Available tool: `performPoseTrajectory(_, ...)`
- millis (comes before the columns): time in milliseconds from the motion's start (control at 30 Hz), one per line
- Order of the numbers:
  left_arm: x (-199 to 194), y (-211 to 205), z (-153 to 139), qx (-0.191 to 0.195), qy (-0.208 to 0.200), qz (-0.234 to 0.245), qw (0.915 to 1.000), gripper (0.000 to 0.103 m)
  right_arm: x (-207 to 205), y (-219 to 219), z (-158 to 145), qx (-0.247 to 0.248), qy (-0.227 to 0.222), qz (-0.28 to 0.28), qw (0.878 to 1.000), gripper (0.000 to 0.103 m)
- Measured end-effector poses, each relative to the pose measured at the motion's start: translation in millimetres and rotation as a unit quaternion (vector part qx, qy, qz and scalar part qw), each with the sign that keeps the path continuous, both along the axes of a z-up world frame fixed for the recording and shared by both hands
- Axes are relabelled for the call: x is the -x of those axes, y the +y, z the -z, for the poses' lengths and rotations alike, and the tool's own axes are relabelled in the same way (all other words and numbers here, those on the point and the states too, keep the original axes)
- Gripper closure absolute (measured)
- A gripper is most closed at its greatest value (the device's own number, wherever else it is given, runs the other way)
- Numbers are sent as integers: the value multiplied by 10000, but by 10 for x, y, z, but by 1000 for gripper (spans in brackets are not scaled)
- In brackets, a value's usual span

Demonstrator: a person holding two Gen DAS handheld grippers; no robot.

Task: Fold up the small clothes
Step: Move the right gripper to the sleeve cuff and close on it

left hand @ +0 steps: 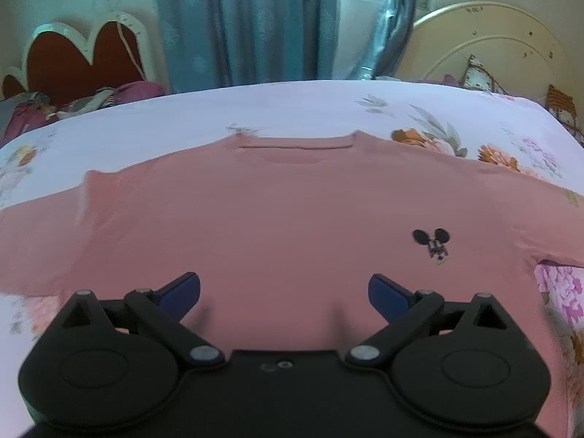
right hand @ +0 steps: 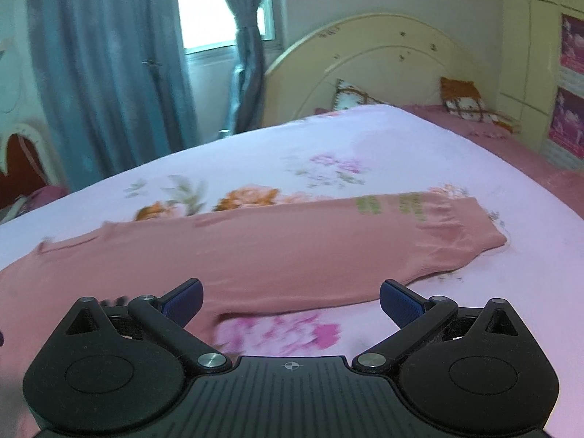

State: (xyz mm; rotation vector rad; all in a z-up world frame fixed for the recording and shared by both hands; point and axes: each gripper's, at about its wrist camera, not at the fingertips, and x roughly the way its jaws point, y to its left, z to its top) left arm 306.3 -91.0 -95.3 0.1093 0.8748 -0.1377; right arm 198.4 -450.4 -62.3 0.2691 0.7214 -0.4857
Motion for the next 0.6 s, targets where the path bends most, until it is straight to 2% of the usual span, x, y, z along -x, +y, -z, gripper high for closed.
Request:
performPoseTrajectory(200,-131,-219,102,-66,32,47,10000,5,-31,-421,214,50,141,282,9995,1)
performPoseTrajectory(233,-144,-240,115,-75,32,38,10000,5,-34,-485,256,56,174,345,9992,7)
performPoseTrajectory(267,-153,-257,125,-87,26,37,10000,5,-35,-549,297,29,219,413,9989,18)
performPoseTrajectory(300,-167,-271,139,-108,32,41,9999,5,-36,-629,342,-31,253,508,9984,20)
performPoseTrajectory(600,-267,-337,229,-320,96,67,9994,7,98,-1397,629,-305,423,1527,9869,20)
